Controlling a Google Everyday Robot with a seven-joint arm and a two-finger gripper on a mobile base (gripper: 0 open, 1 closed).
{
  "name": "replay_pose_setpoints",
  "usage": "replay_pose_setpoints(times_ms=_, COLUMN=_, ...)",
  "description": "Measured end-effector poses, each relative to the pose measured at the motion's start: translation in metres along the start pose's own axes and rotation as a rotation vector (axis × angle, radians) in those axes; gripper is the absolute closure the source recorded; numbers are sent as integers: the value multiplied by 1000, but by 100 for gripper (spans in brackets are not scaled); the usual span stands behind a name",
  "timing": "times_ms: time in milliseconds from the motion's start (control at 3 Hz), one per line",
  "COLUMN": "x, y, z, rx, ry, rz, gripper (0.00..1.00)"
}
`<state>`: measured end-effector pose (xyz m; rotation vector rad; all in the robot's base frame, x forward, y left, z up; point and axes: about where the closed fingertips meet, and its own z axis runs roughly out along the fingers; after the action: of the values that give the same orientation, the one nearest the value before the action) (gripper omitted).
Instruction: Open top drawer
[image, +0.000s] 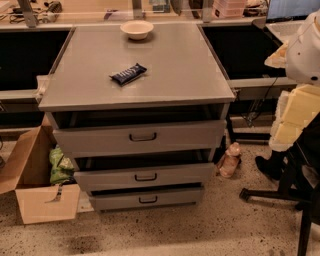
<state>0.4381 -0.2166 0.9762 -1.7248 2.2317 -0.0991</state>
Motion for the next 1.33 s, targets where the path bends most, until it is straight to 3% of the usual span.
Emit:
replay_pose_setpoints(times_ms=333, x=-2, y=1, z=-2, rx=14, ry=6, rz=-7, gripper=0)
replay_pose_setpoints(times_ms=667, x=-17, y=14, z=36, rx=-18, ry=-26, rz=-46, gripper=0)
replay_pose_setpoints(times_ms=1333, x=-62, y=53, z=160, rx=-184, ry=-92, rz=-212, gripper=0)
